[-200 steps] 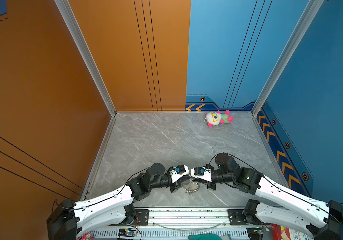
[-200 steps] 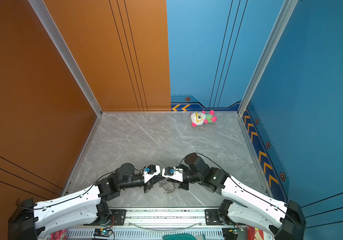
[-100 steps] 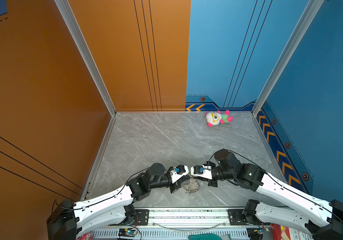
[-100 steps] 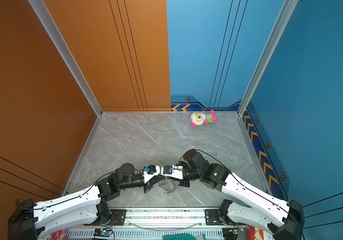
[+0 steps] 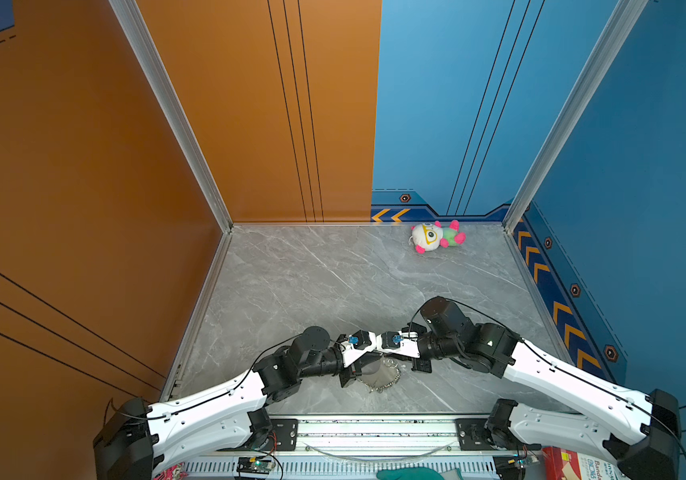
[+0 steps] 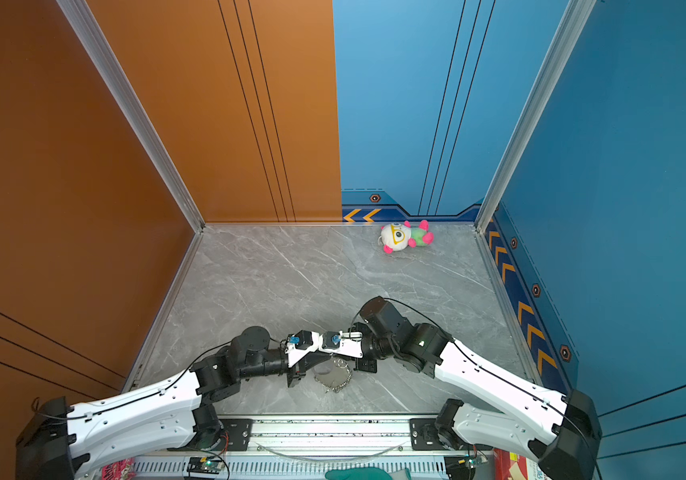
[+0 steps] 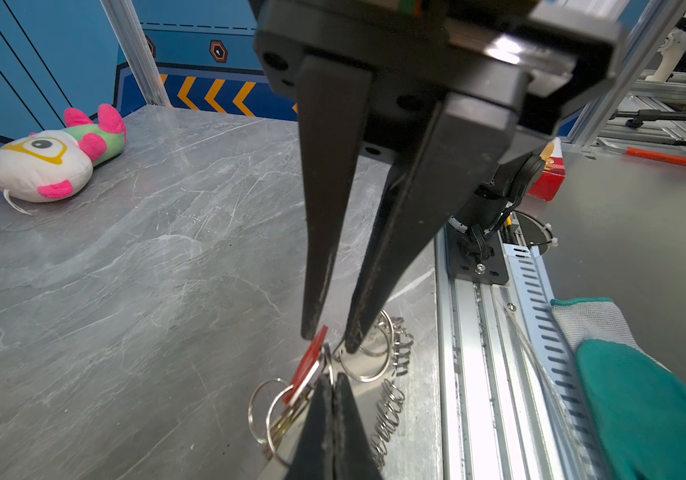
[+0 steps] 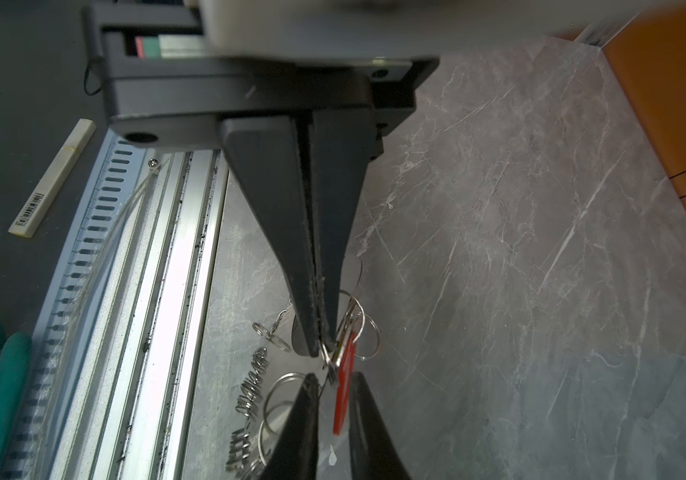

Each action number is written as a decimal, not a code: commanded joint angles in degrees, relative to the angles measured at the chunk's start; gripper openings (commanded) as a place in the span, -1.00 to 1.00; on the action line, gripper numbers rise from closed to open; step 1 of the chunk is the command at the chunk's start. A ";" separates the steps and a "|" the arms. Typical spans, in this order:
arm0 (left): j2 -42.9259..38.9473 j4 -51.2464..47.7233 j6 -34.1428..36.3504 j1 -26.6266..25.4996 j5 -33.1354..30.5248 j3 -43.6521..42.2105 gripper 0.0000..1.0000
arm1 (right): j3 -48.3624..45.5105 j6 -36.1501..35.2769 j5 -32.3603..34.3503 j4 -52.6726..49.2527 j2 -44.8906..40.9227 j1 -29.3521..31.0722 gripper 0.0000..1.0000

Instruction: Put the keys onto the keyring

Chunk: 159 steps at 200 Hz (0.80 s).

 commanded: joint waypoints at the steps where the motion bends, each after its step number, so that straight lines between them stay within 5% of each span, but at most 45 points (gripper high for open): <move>1: -0.40 -0.55 0.31 -0.75 1.72 -0.75 -1.00 | 0.26 -0.72 -0.24 -0.59 0.59 0.39 -0.63; 159: -2.28 3.82 -0.73 0.67 3.29 -3.41 -1.00 | -4.43 0.64 -13.15 6.03 2.02 -4.42 -0.61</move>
